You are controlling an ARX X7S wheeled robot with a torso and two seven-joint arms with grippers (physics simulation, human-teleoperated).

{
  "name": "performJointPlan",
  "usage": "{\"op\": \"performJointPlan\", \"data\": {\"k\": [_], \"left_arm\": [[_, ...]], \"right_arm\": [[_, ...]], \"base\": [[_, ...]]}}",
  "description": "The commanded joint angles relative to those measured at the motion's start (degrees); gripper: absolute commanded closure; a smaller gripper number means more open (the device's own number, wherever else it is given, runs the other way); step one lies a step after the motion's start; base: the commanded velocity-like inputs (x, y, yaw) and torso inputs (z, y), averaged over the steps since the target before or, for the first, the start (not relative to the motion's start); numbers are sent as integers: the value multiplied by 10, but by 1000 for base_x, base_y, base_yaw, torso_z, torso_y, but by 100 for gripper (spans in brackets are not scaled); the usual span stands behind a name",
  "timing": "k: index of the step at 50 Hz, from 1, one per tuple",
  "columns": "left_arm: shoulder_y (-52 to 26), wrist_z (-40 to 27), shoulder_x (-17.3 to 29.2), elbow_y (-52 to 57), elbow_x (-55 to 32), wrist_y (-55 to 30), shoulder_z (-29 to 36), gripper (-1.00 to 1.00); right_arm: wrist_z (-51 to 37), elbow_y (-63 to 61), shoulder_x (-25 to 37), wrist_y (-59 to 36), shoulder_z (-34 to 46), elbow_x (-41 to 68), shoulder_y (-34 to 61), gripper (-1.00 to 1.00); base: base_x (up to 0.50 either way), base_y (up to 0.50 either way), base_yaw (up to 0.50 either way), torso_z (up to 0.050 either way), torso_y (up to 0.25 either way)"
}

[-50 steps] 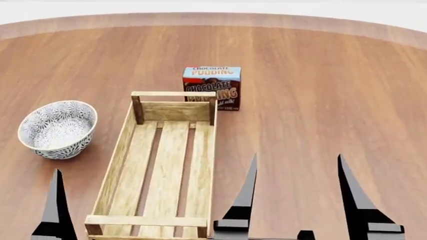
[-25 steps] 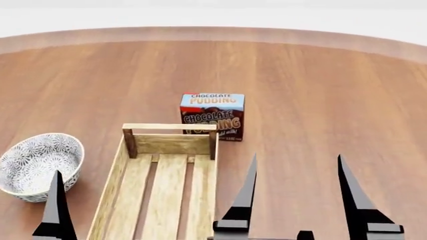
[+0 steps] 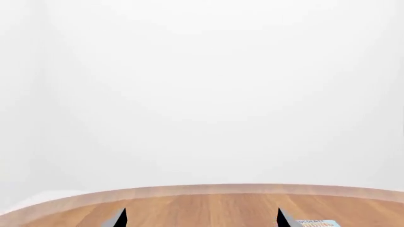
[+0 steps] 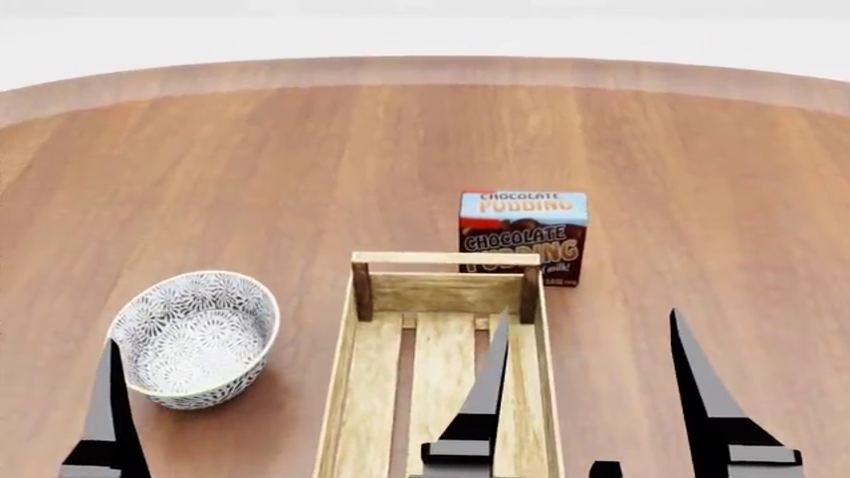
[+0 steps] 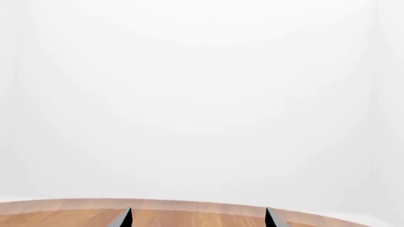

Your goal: Pick up the bowl on the left and put it in the tray.

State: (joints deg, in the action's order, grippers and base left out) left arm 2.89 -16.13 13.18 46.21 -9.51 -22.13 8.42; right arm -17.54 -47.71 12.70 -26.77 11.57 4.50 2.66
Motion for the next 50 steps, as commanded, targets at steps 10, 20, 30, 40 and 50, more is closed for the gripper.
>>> {"op": "performJointPlan", "data": {"k": [10,20,30,40,50], "left_arm": [[5,5,-6,8,-10,4,-21,-100],[6,-1,0,7,-15,9,-19,-100],[4,-7,6,7,-23,11,-19,-100],[3,-11,11,9,-29,10,-17,-100],[0,-18,20,13,-20,-2,-4,-100]], "right_arm": [[16,4,-6,19,-13,11,-5,-100],[12,2,-4,18,-11,14,-4,-100],[9,2,0,17,-9,16,-3,-100],[5,2,3,19,-9,18,-4,-100],[2,0,6,17,-6,21,-3,-100]], "base": [[0,0,0,50,0],[0,0,0,50,0],[0,0,0,50,0],[0,0,0,50,0],[0,0,0,32,-229]]}}
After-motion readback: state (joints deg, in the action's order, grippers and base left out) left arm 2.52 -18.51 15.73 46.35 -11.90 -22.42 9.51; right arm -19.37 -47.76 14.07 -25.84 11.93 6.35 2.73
